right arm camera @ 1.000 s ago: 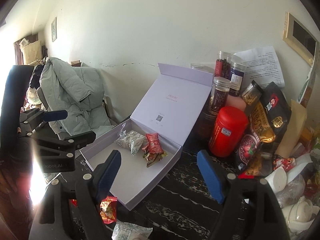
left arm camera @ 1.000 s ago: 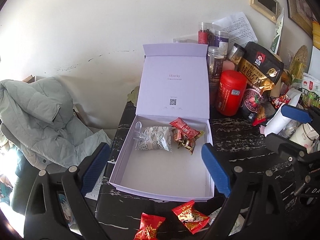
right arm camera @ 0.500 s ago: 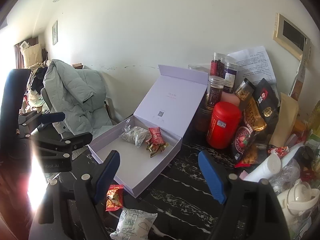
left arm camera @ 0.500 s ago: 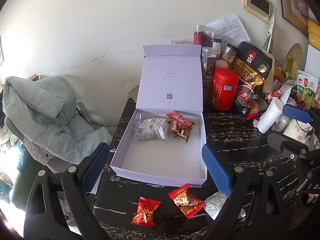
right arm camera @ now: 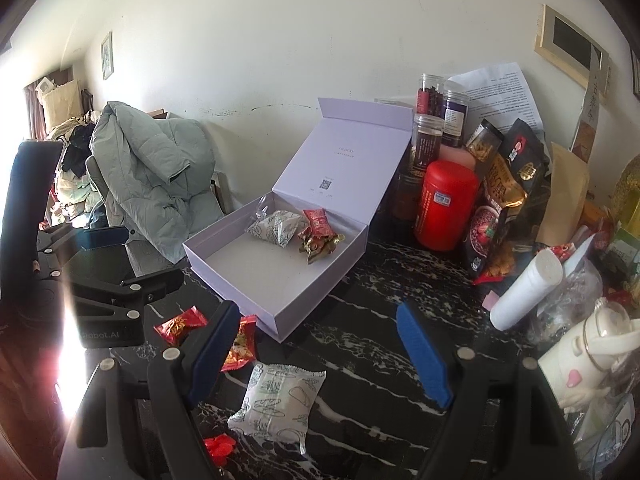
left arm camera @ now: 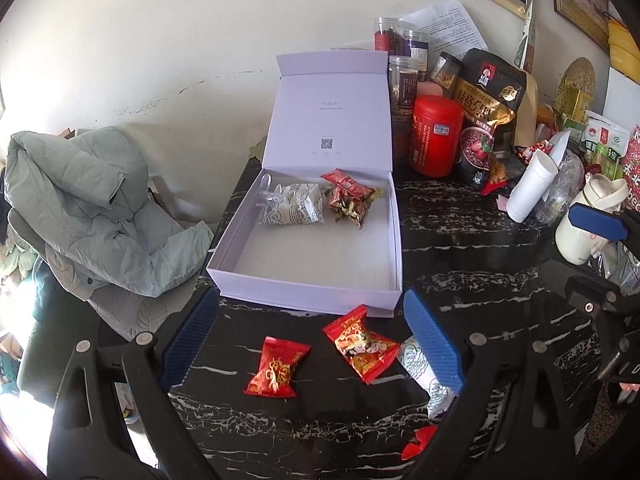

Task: Organize objects
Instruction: 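Withdraw both grippers from the box back over the table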

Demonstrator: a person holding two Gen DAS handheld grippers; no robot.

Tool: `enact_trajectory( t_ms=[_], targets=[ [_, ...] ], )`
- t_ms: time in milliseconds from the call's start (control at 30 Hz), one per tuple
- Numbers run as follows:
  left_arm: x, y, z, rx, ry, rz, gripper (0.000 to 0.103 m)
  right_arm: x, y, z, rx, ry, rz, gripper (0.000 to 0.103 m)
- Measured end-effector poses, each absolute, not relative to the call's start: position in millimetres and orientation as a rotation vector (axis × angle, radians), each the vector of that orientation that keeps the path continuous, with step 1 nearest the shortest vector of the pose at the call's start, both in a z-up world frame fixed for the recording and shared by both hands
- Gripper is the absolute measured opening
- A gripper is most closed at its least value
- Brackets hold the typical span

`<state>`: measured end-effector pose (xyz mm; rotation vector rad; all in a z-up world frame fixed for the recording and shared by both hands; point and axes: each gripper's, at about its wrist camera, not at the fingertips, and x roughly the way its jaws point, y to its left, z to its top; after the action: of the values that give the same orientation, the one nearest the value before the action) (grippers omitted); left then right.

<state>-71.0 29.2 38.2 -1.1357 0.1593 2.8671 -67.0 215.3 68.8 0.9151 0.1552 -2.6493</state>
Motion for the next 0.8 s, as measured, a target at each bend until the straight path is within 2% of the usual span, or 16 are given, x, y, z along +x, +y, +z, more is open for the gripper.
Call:
enact_trajectory(
  t_ms=[800],
  targets=[
    [3.2,41.8,-27.6,-1.256,0.083,2.733,0.094,1.2,225.5,-6.6,1.057,0.069,-2.559,0.082]
  ],
)
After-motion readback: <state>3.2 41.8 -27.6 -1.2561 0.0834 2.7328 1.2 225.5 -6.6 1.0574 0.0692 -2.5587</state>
